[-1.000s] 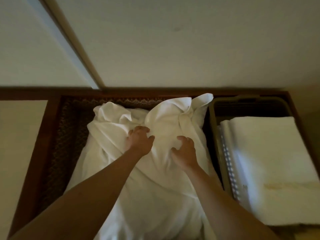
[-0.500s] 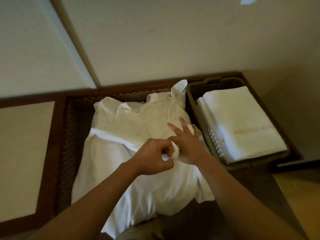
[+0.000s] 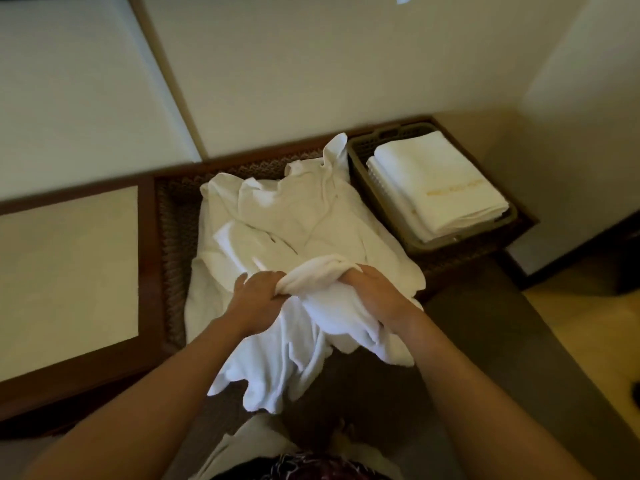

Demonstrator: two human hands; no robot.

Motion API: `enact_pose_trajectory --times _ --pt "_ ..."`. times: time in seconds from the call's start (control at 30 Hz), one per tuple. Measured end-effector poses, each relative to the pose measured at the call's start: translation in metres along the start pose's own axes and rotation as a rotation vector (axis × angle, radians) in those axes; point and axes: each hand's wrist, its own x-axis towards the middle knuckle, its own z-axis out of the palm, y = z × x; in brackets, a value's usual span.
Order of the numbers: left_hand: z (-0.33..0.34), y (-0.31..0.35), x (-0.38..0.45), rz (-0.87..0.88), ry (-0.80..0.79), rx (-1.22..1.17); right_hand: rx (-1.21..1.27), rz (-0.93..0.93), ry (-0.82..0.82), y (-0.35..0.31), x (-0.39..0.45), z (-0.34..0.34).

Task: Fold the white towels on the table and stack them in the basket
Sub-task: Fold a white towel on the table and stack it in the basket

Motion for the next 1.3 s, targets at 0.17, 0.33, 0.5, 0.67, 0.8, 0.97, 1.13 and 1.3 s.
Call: enact_pose_trajectory --times 0.17,0.33,0.5,0.67,0.8,0.97,1.13,1.3 --pt "-0.025 -0.016 -0.071 0.040 -0.079 -0.462 -0.253 0.107 -0.058 0.009 -0.036 0.049" --pt "-0.040 -0.082 -0.152 -0.013 -0.229 -0.363 -0.265 0.157 -0.148 0.047 -0.064 0.127" --pt "-0.086 -0.226 -0.267 -0.144 -0.041 -0.348 -0.782 0.016 -0.146 0.057 -0.059 0.256" --pt "-0.127 -0.326 -0.357 -0.358 0.252 -0.349 -0.772 -0.166 -0.140 0.041 -0.053 0.361" --pt "-0.139 -0.368 -0.399 -0.522 0.450 -0.318 -0.814 -0.255 -0.073 0.030 -0.049 0.407" --pt "-0.139 -0.393 -0.433 -0.703 0.711 -0.266 -0.776 -0.285 0.014 0.017 -0.046 0.438" --pt "-0.134 -0.356 -0.433 -0.526 0.573 -0.251 -0.693 -0.309 -0.255 -0.030 -0.068 0.467" --pt "-0.125 -0.303 -0.406 -0.128 0.220 -0.384 -0.759 -0.497 -0.411 -0.052 -0.082 0.516"
